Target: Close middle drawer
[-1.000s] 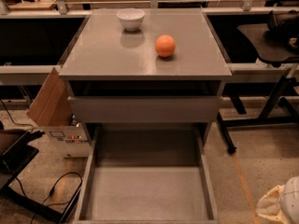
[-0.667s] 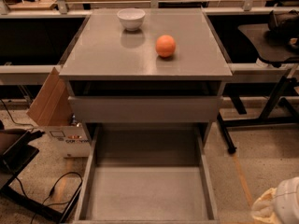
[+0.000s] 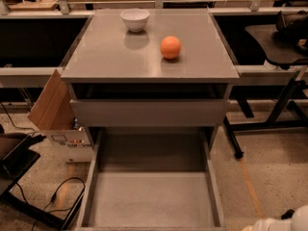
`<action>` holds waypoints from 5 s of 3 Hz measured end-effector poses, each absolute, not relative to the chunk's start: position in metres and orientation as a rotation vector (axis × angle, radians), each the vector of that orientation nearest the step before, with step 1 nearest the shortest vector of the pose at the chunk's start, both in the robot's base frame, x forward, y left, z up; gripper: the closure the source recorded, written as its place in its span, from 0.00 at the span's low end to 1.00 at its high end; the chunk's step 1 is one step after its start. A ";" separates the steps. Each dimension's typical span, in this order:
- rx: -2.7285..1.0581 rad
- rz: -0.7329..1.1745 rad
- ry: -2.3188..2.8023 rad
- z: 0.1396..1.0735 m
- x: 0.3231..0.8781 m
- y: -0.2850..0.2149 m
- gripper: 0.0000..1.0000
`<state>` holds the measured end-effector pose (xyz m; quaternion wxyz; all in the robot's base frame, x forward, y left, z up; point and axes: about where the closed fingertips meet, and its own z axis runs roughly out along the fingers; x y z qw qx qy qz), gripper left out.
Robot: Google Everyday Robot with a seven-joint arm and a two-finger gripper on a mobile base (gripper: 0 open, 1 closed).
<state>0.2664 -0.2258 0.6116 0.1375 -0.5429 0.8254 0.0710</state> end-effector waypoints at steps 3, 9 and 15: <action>-1.593 0.531 2.213 0.429 0.240 -0.121 1.00; -1.730 0.507 2.128 0.362 0.332 -0.048 1.00; -1.582 0.405 2.031 0.407 0.522 -0.004 1.00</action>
Offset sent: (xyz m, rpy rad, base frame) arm -0.0283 0.1141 -0.2070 0.2745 -0.0026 0.1040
